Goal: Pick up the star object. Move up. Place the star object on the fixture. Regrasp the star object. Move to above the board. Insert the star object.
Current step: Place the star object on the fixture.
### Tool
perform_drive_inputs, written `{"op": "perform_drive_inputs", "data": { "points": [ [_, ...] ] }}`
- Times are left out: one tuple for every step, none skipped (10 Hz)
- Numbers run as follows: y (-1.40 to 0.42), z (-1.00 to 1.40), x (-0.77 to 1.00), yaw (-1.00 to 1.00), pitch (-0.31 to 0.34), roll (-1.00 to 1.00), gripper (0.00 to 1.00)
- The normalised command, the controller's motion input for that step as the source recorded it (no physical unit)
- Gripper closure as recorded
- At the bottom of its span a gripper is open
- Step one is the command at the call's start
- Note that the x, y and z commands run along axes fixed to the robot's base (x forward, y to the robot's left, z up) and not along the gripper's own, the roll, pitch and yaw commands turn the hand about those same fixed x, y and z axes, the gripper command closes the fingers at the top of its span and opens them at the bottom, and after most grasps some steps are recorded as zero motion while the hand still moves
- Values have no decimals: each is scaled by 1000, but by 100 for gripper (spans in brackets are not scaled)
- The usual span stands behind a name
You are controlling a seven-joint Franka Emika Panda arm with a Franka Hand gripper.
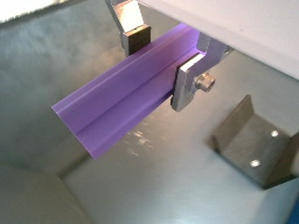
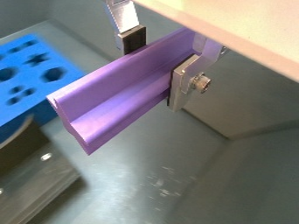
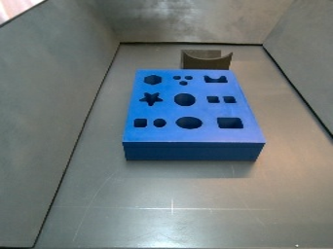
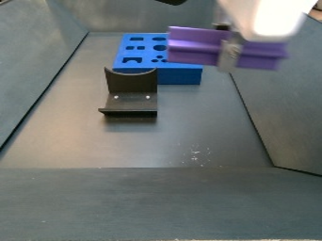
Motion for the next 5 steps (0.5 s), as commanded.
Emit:
{"op": "perform_drive_inputs", "data": {
  "points": [
    [-692,-101,1000,1000,-9,27,100],
    [-642,-95,1000,1000,-8,27,100],
    [-560,-91,1000,1000,-3,25,100],
    [-522,-88,1000,1000,-1,24,100],
    [-463,-84,1000,1000,1,24,100]
  ]
}}
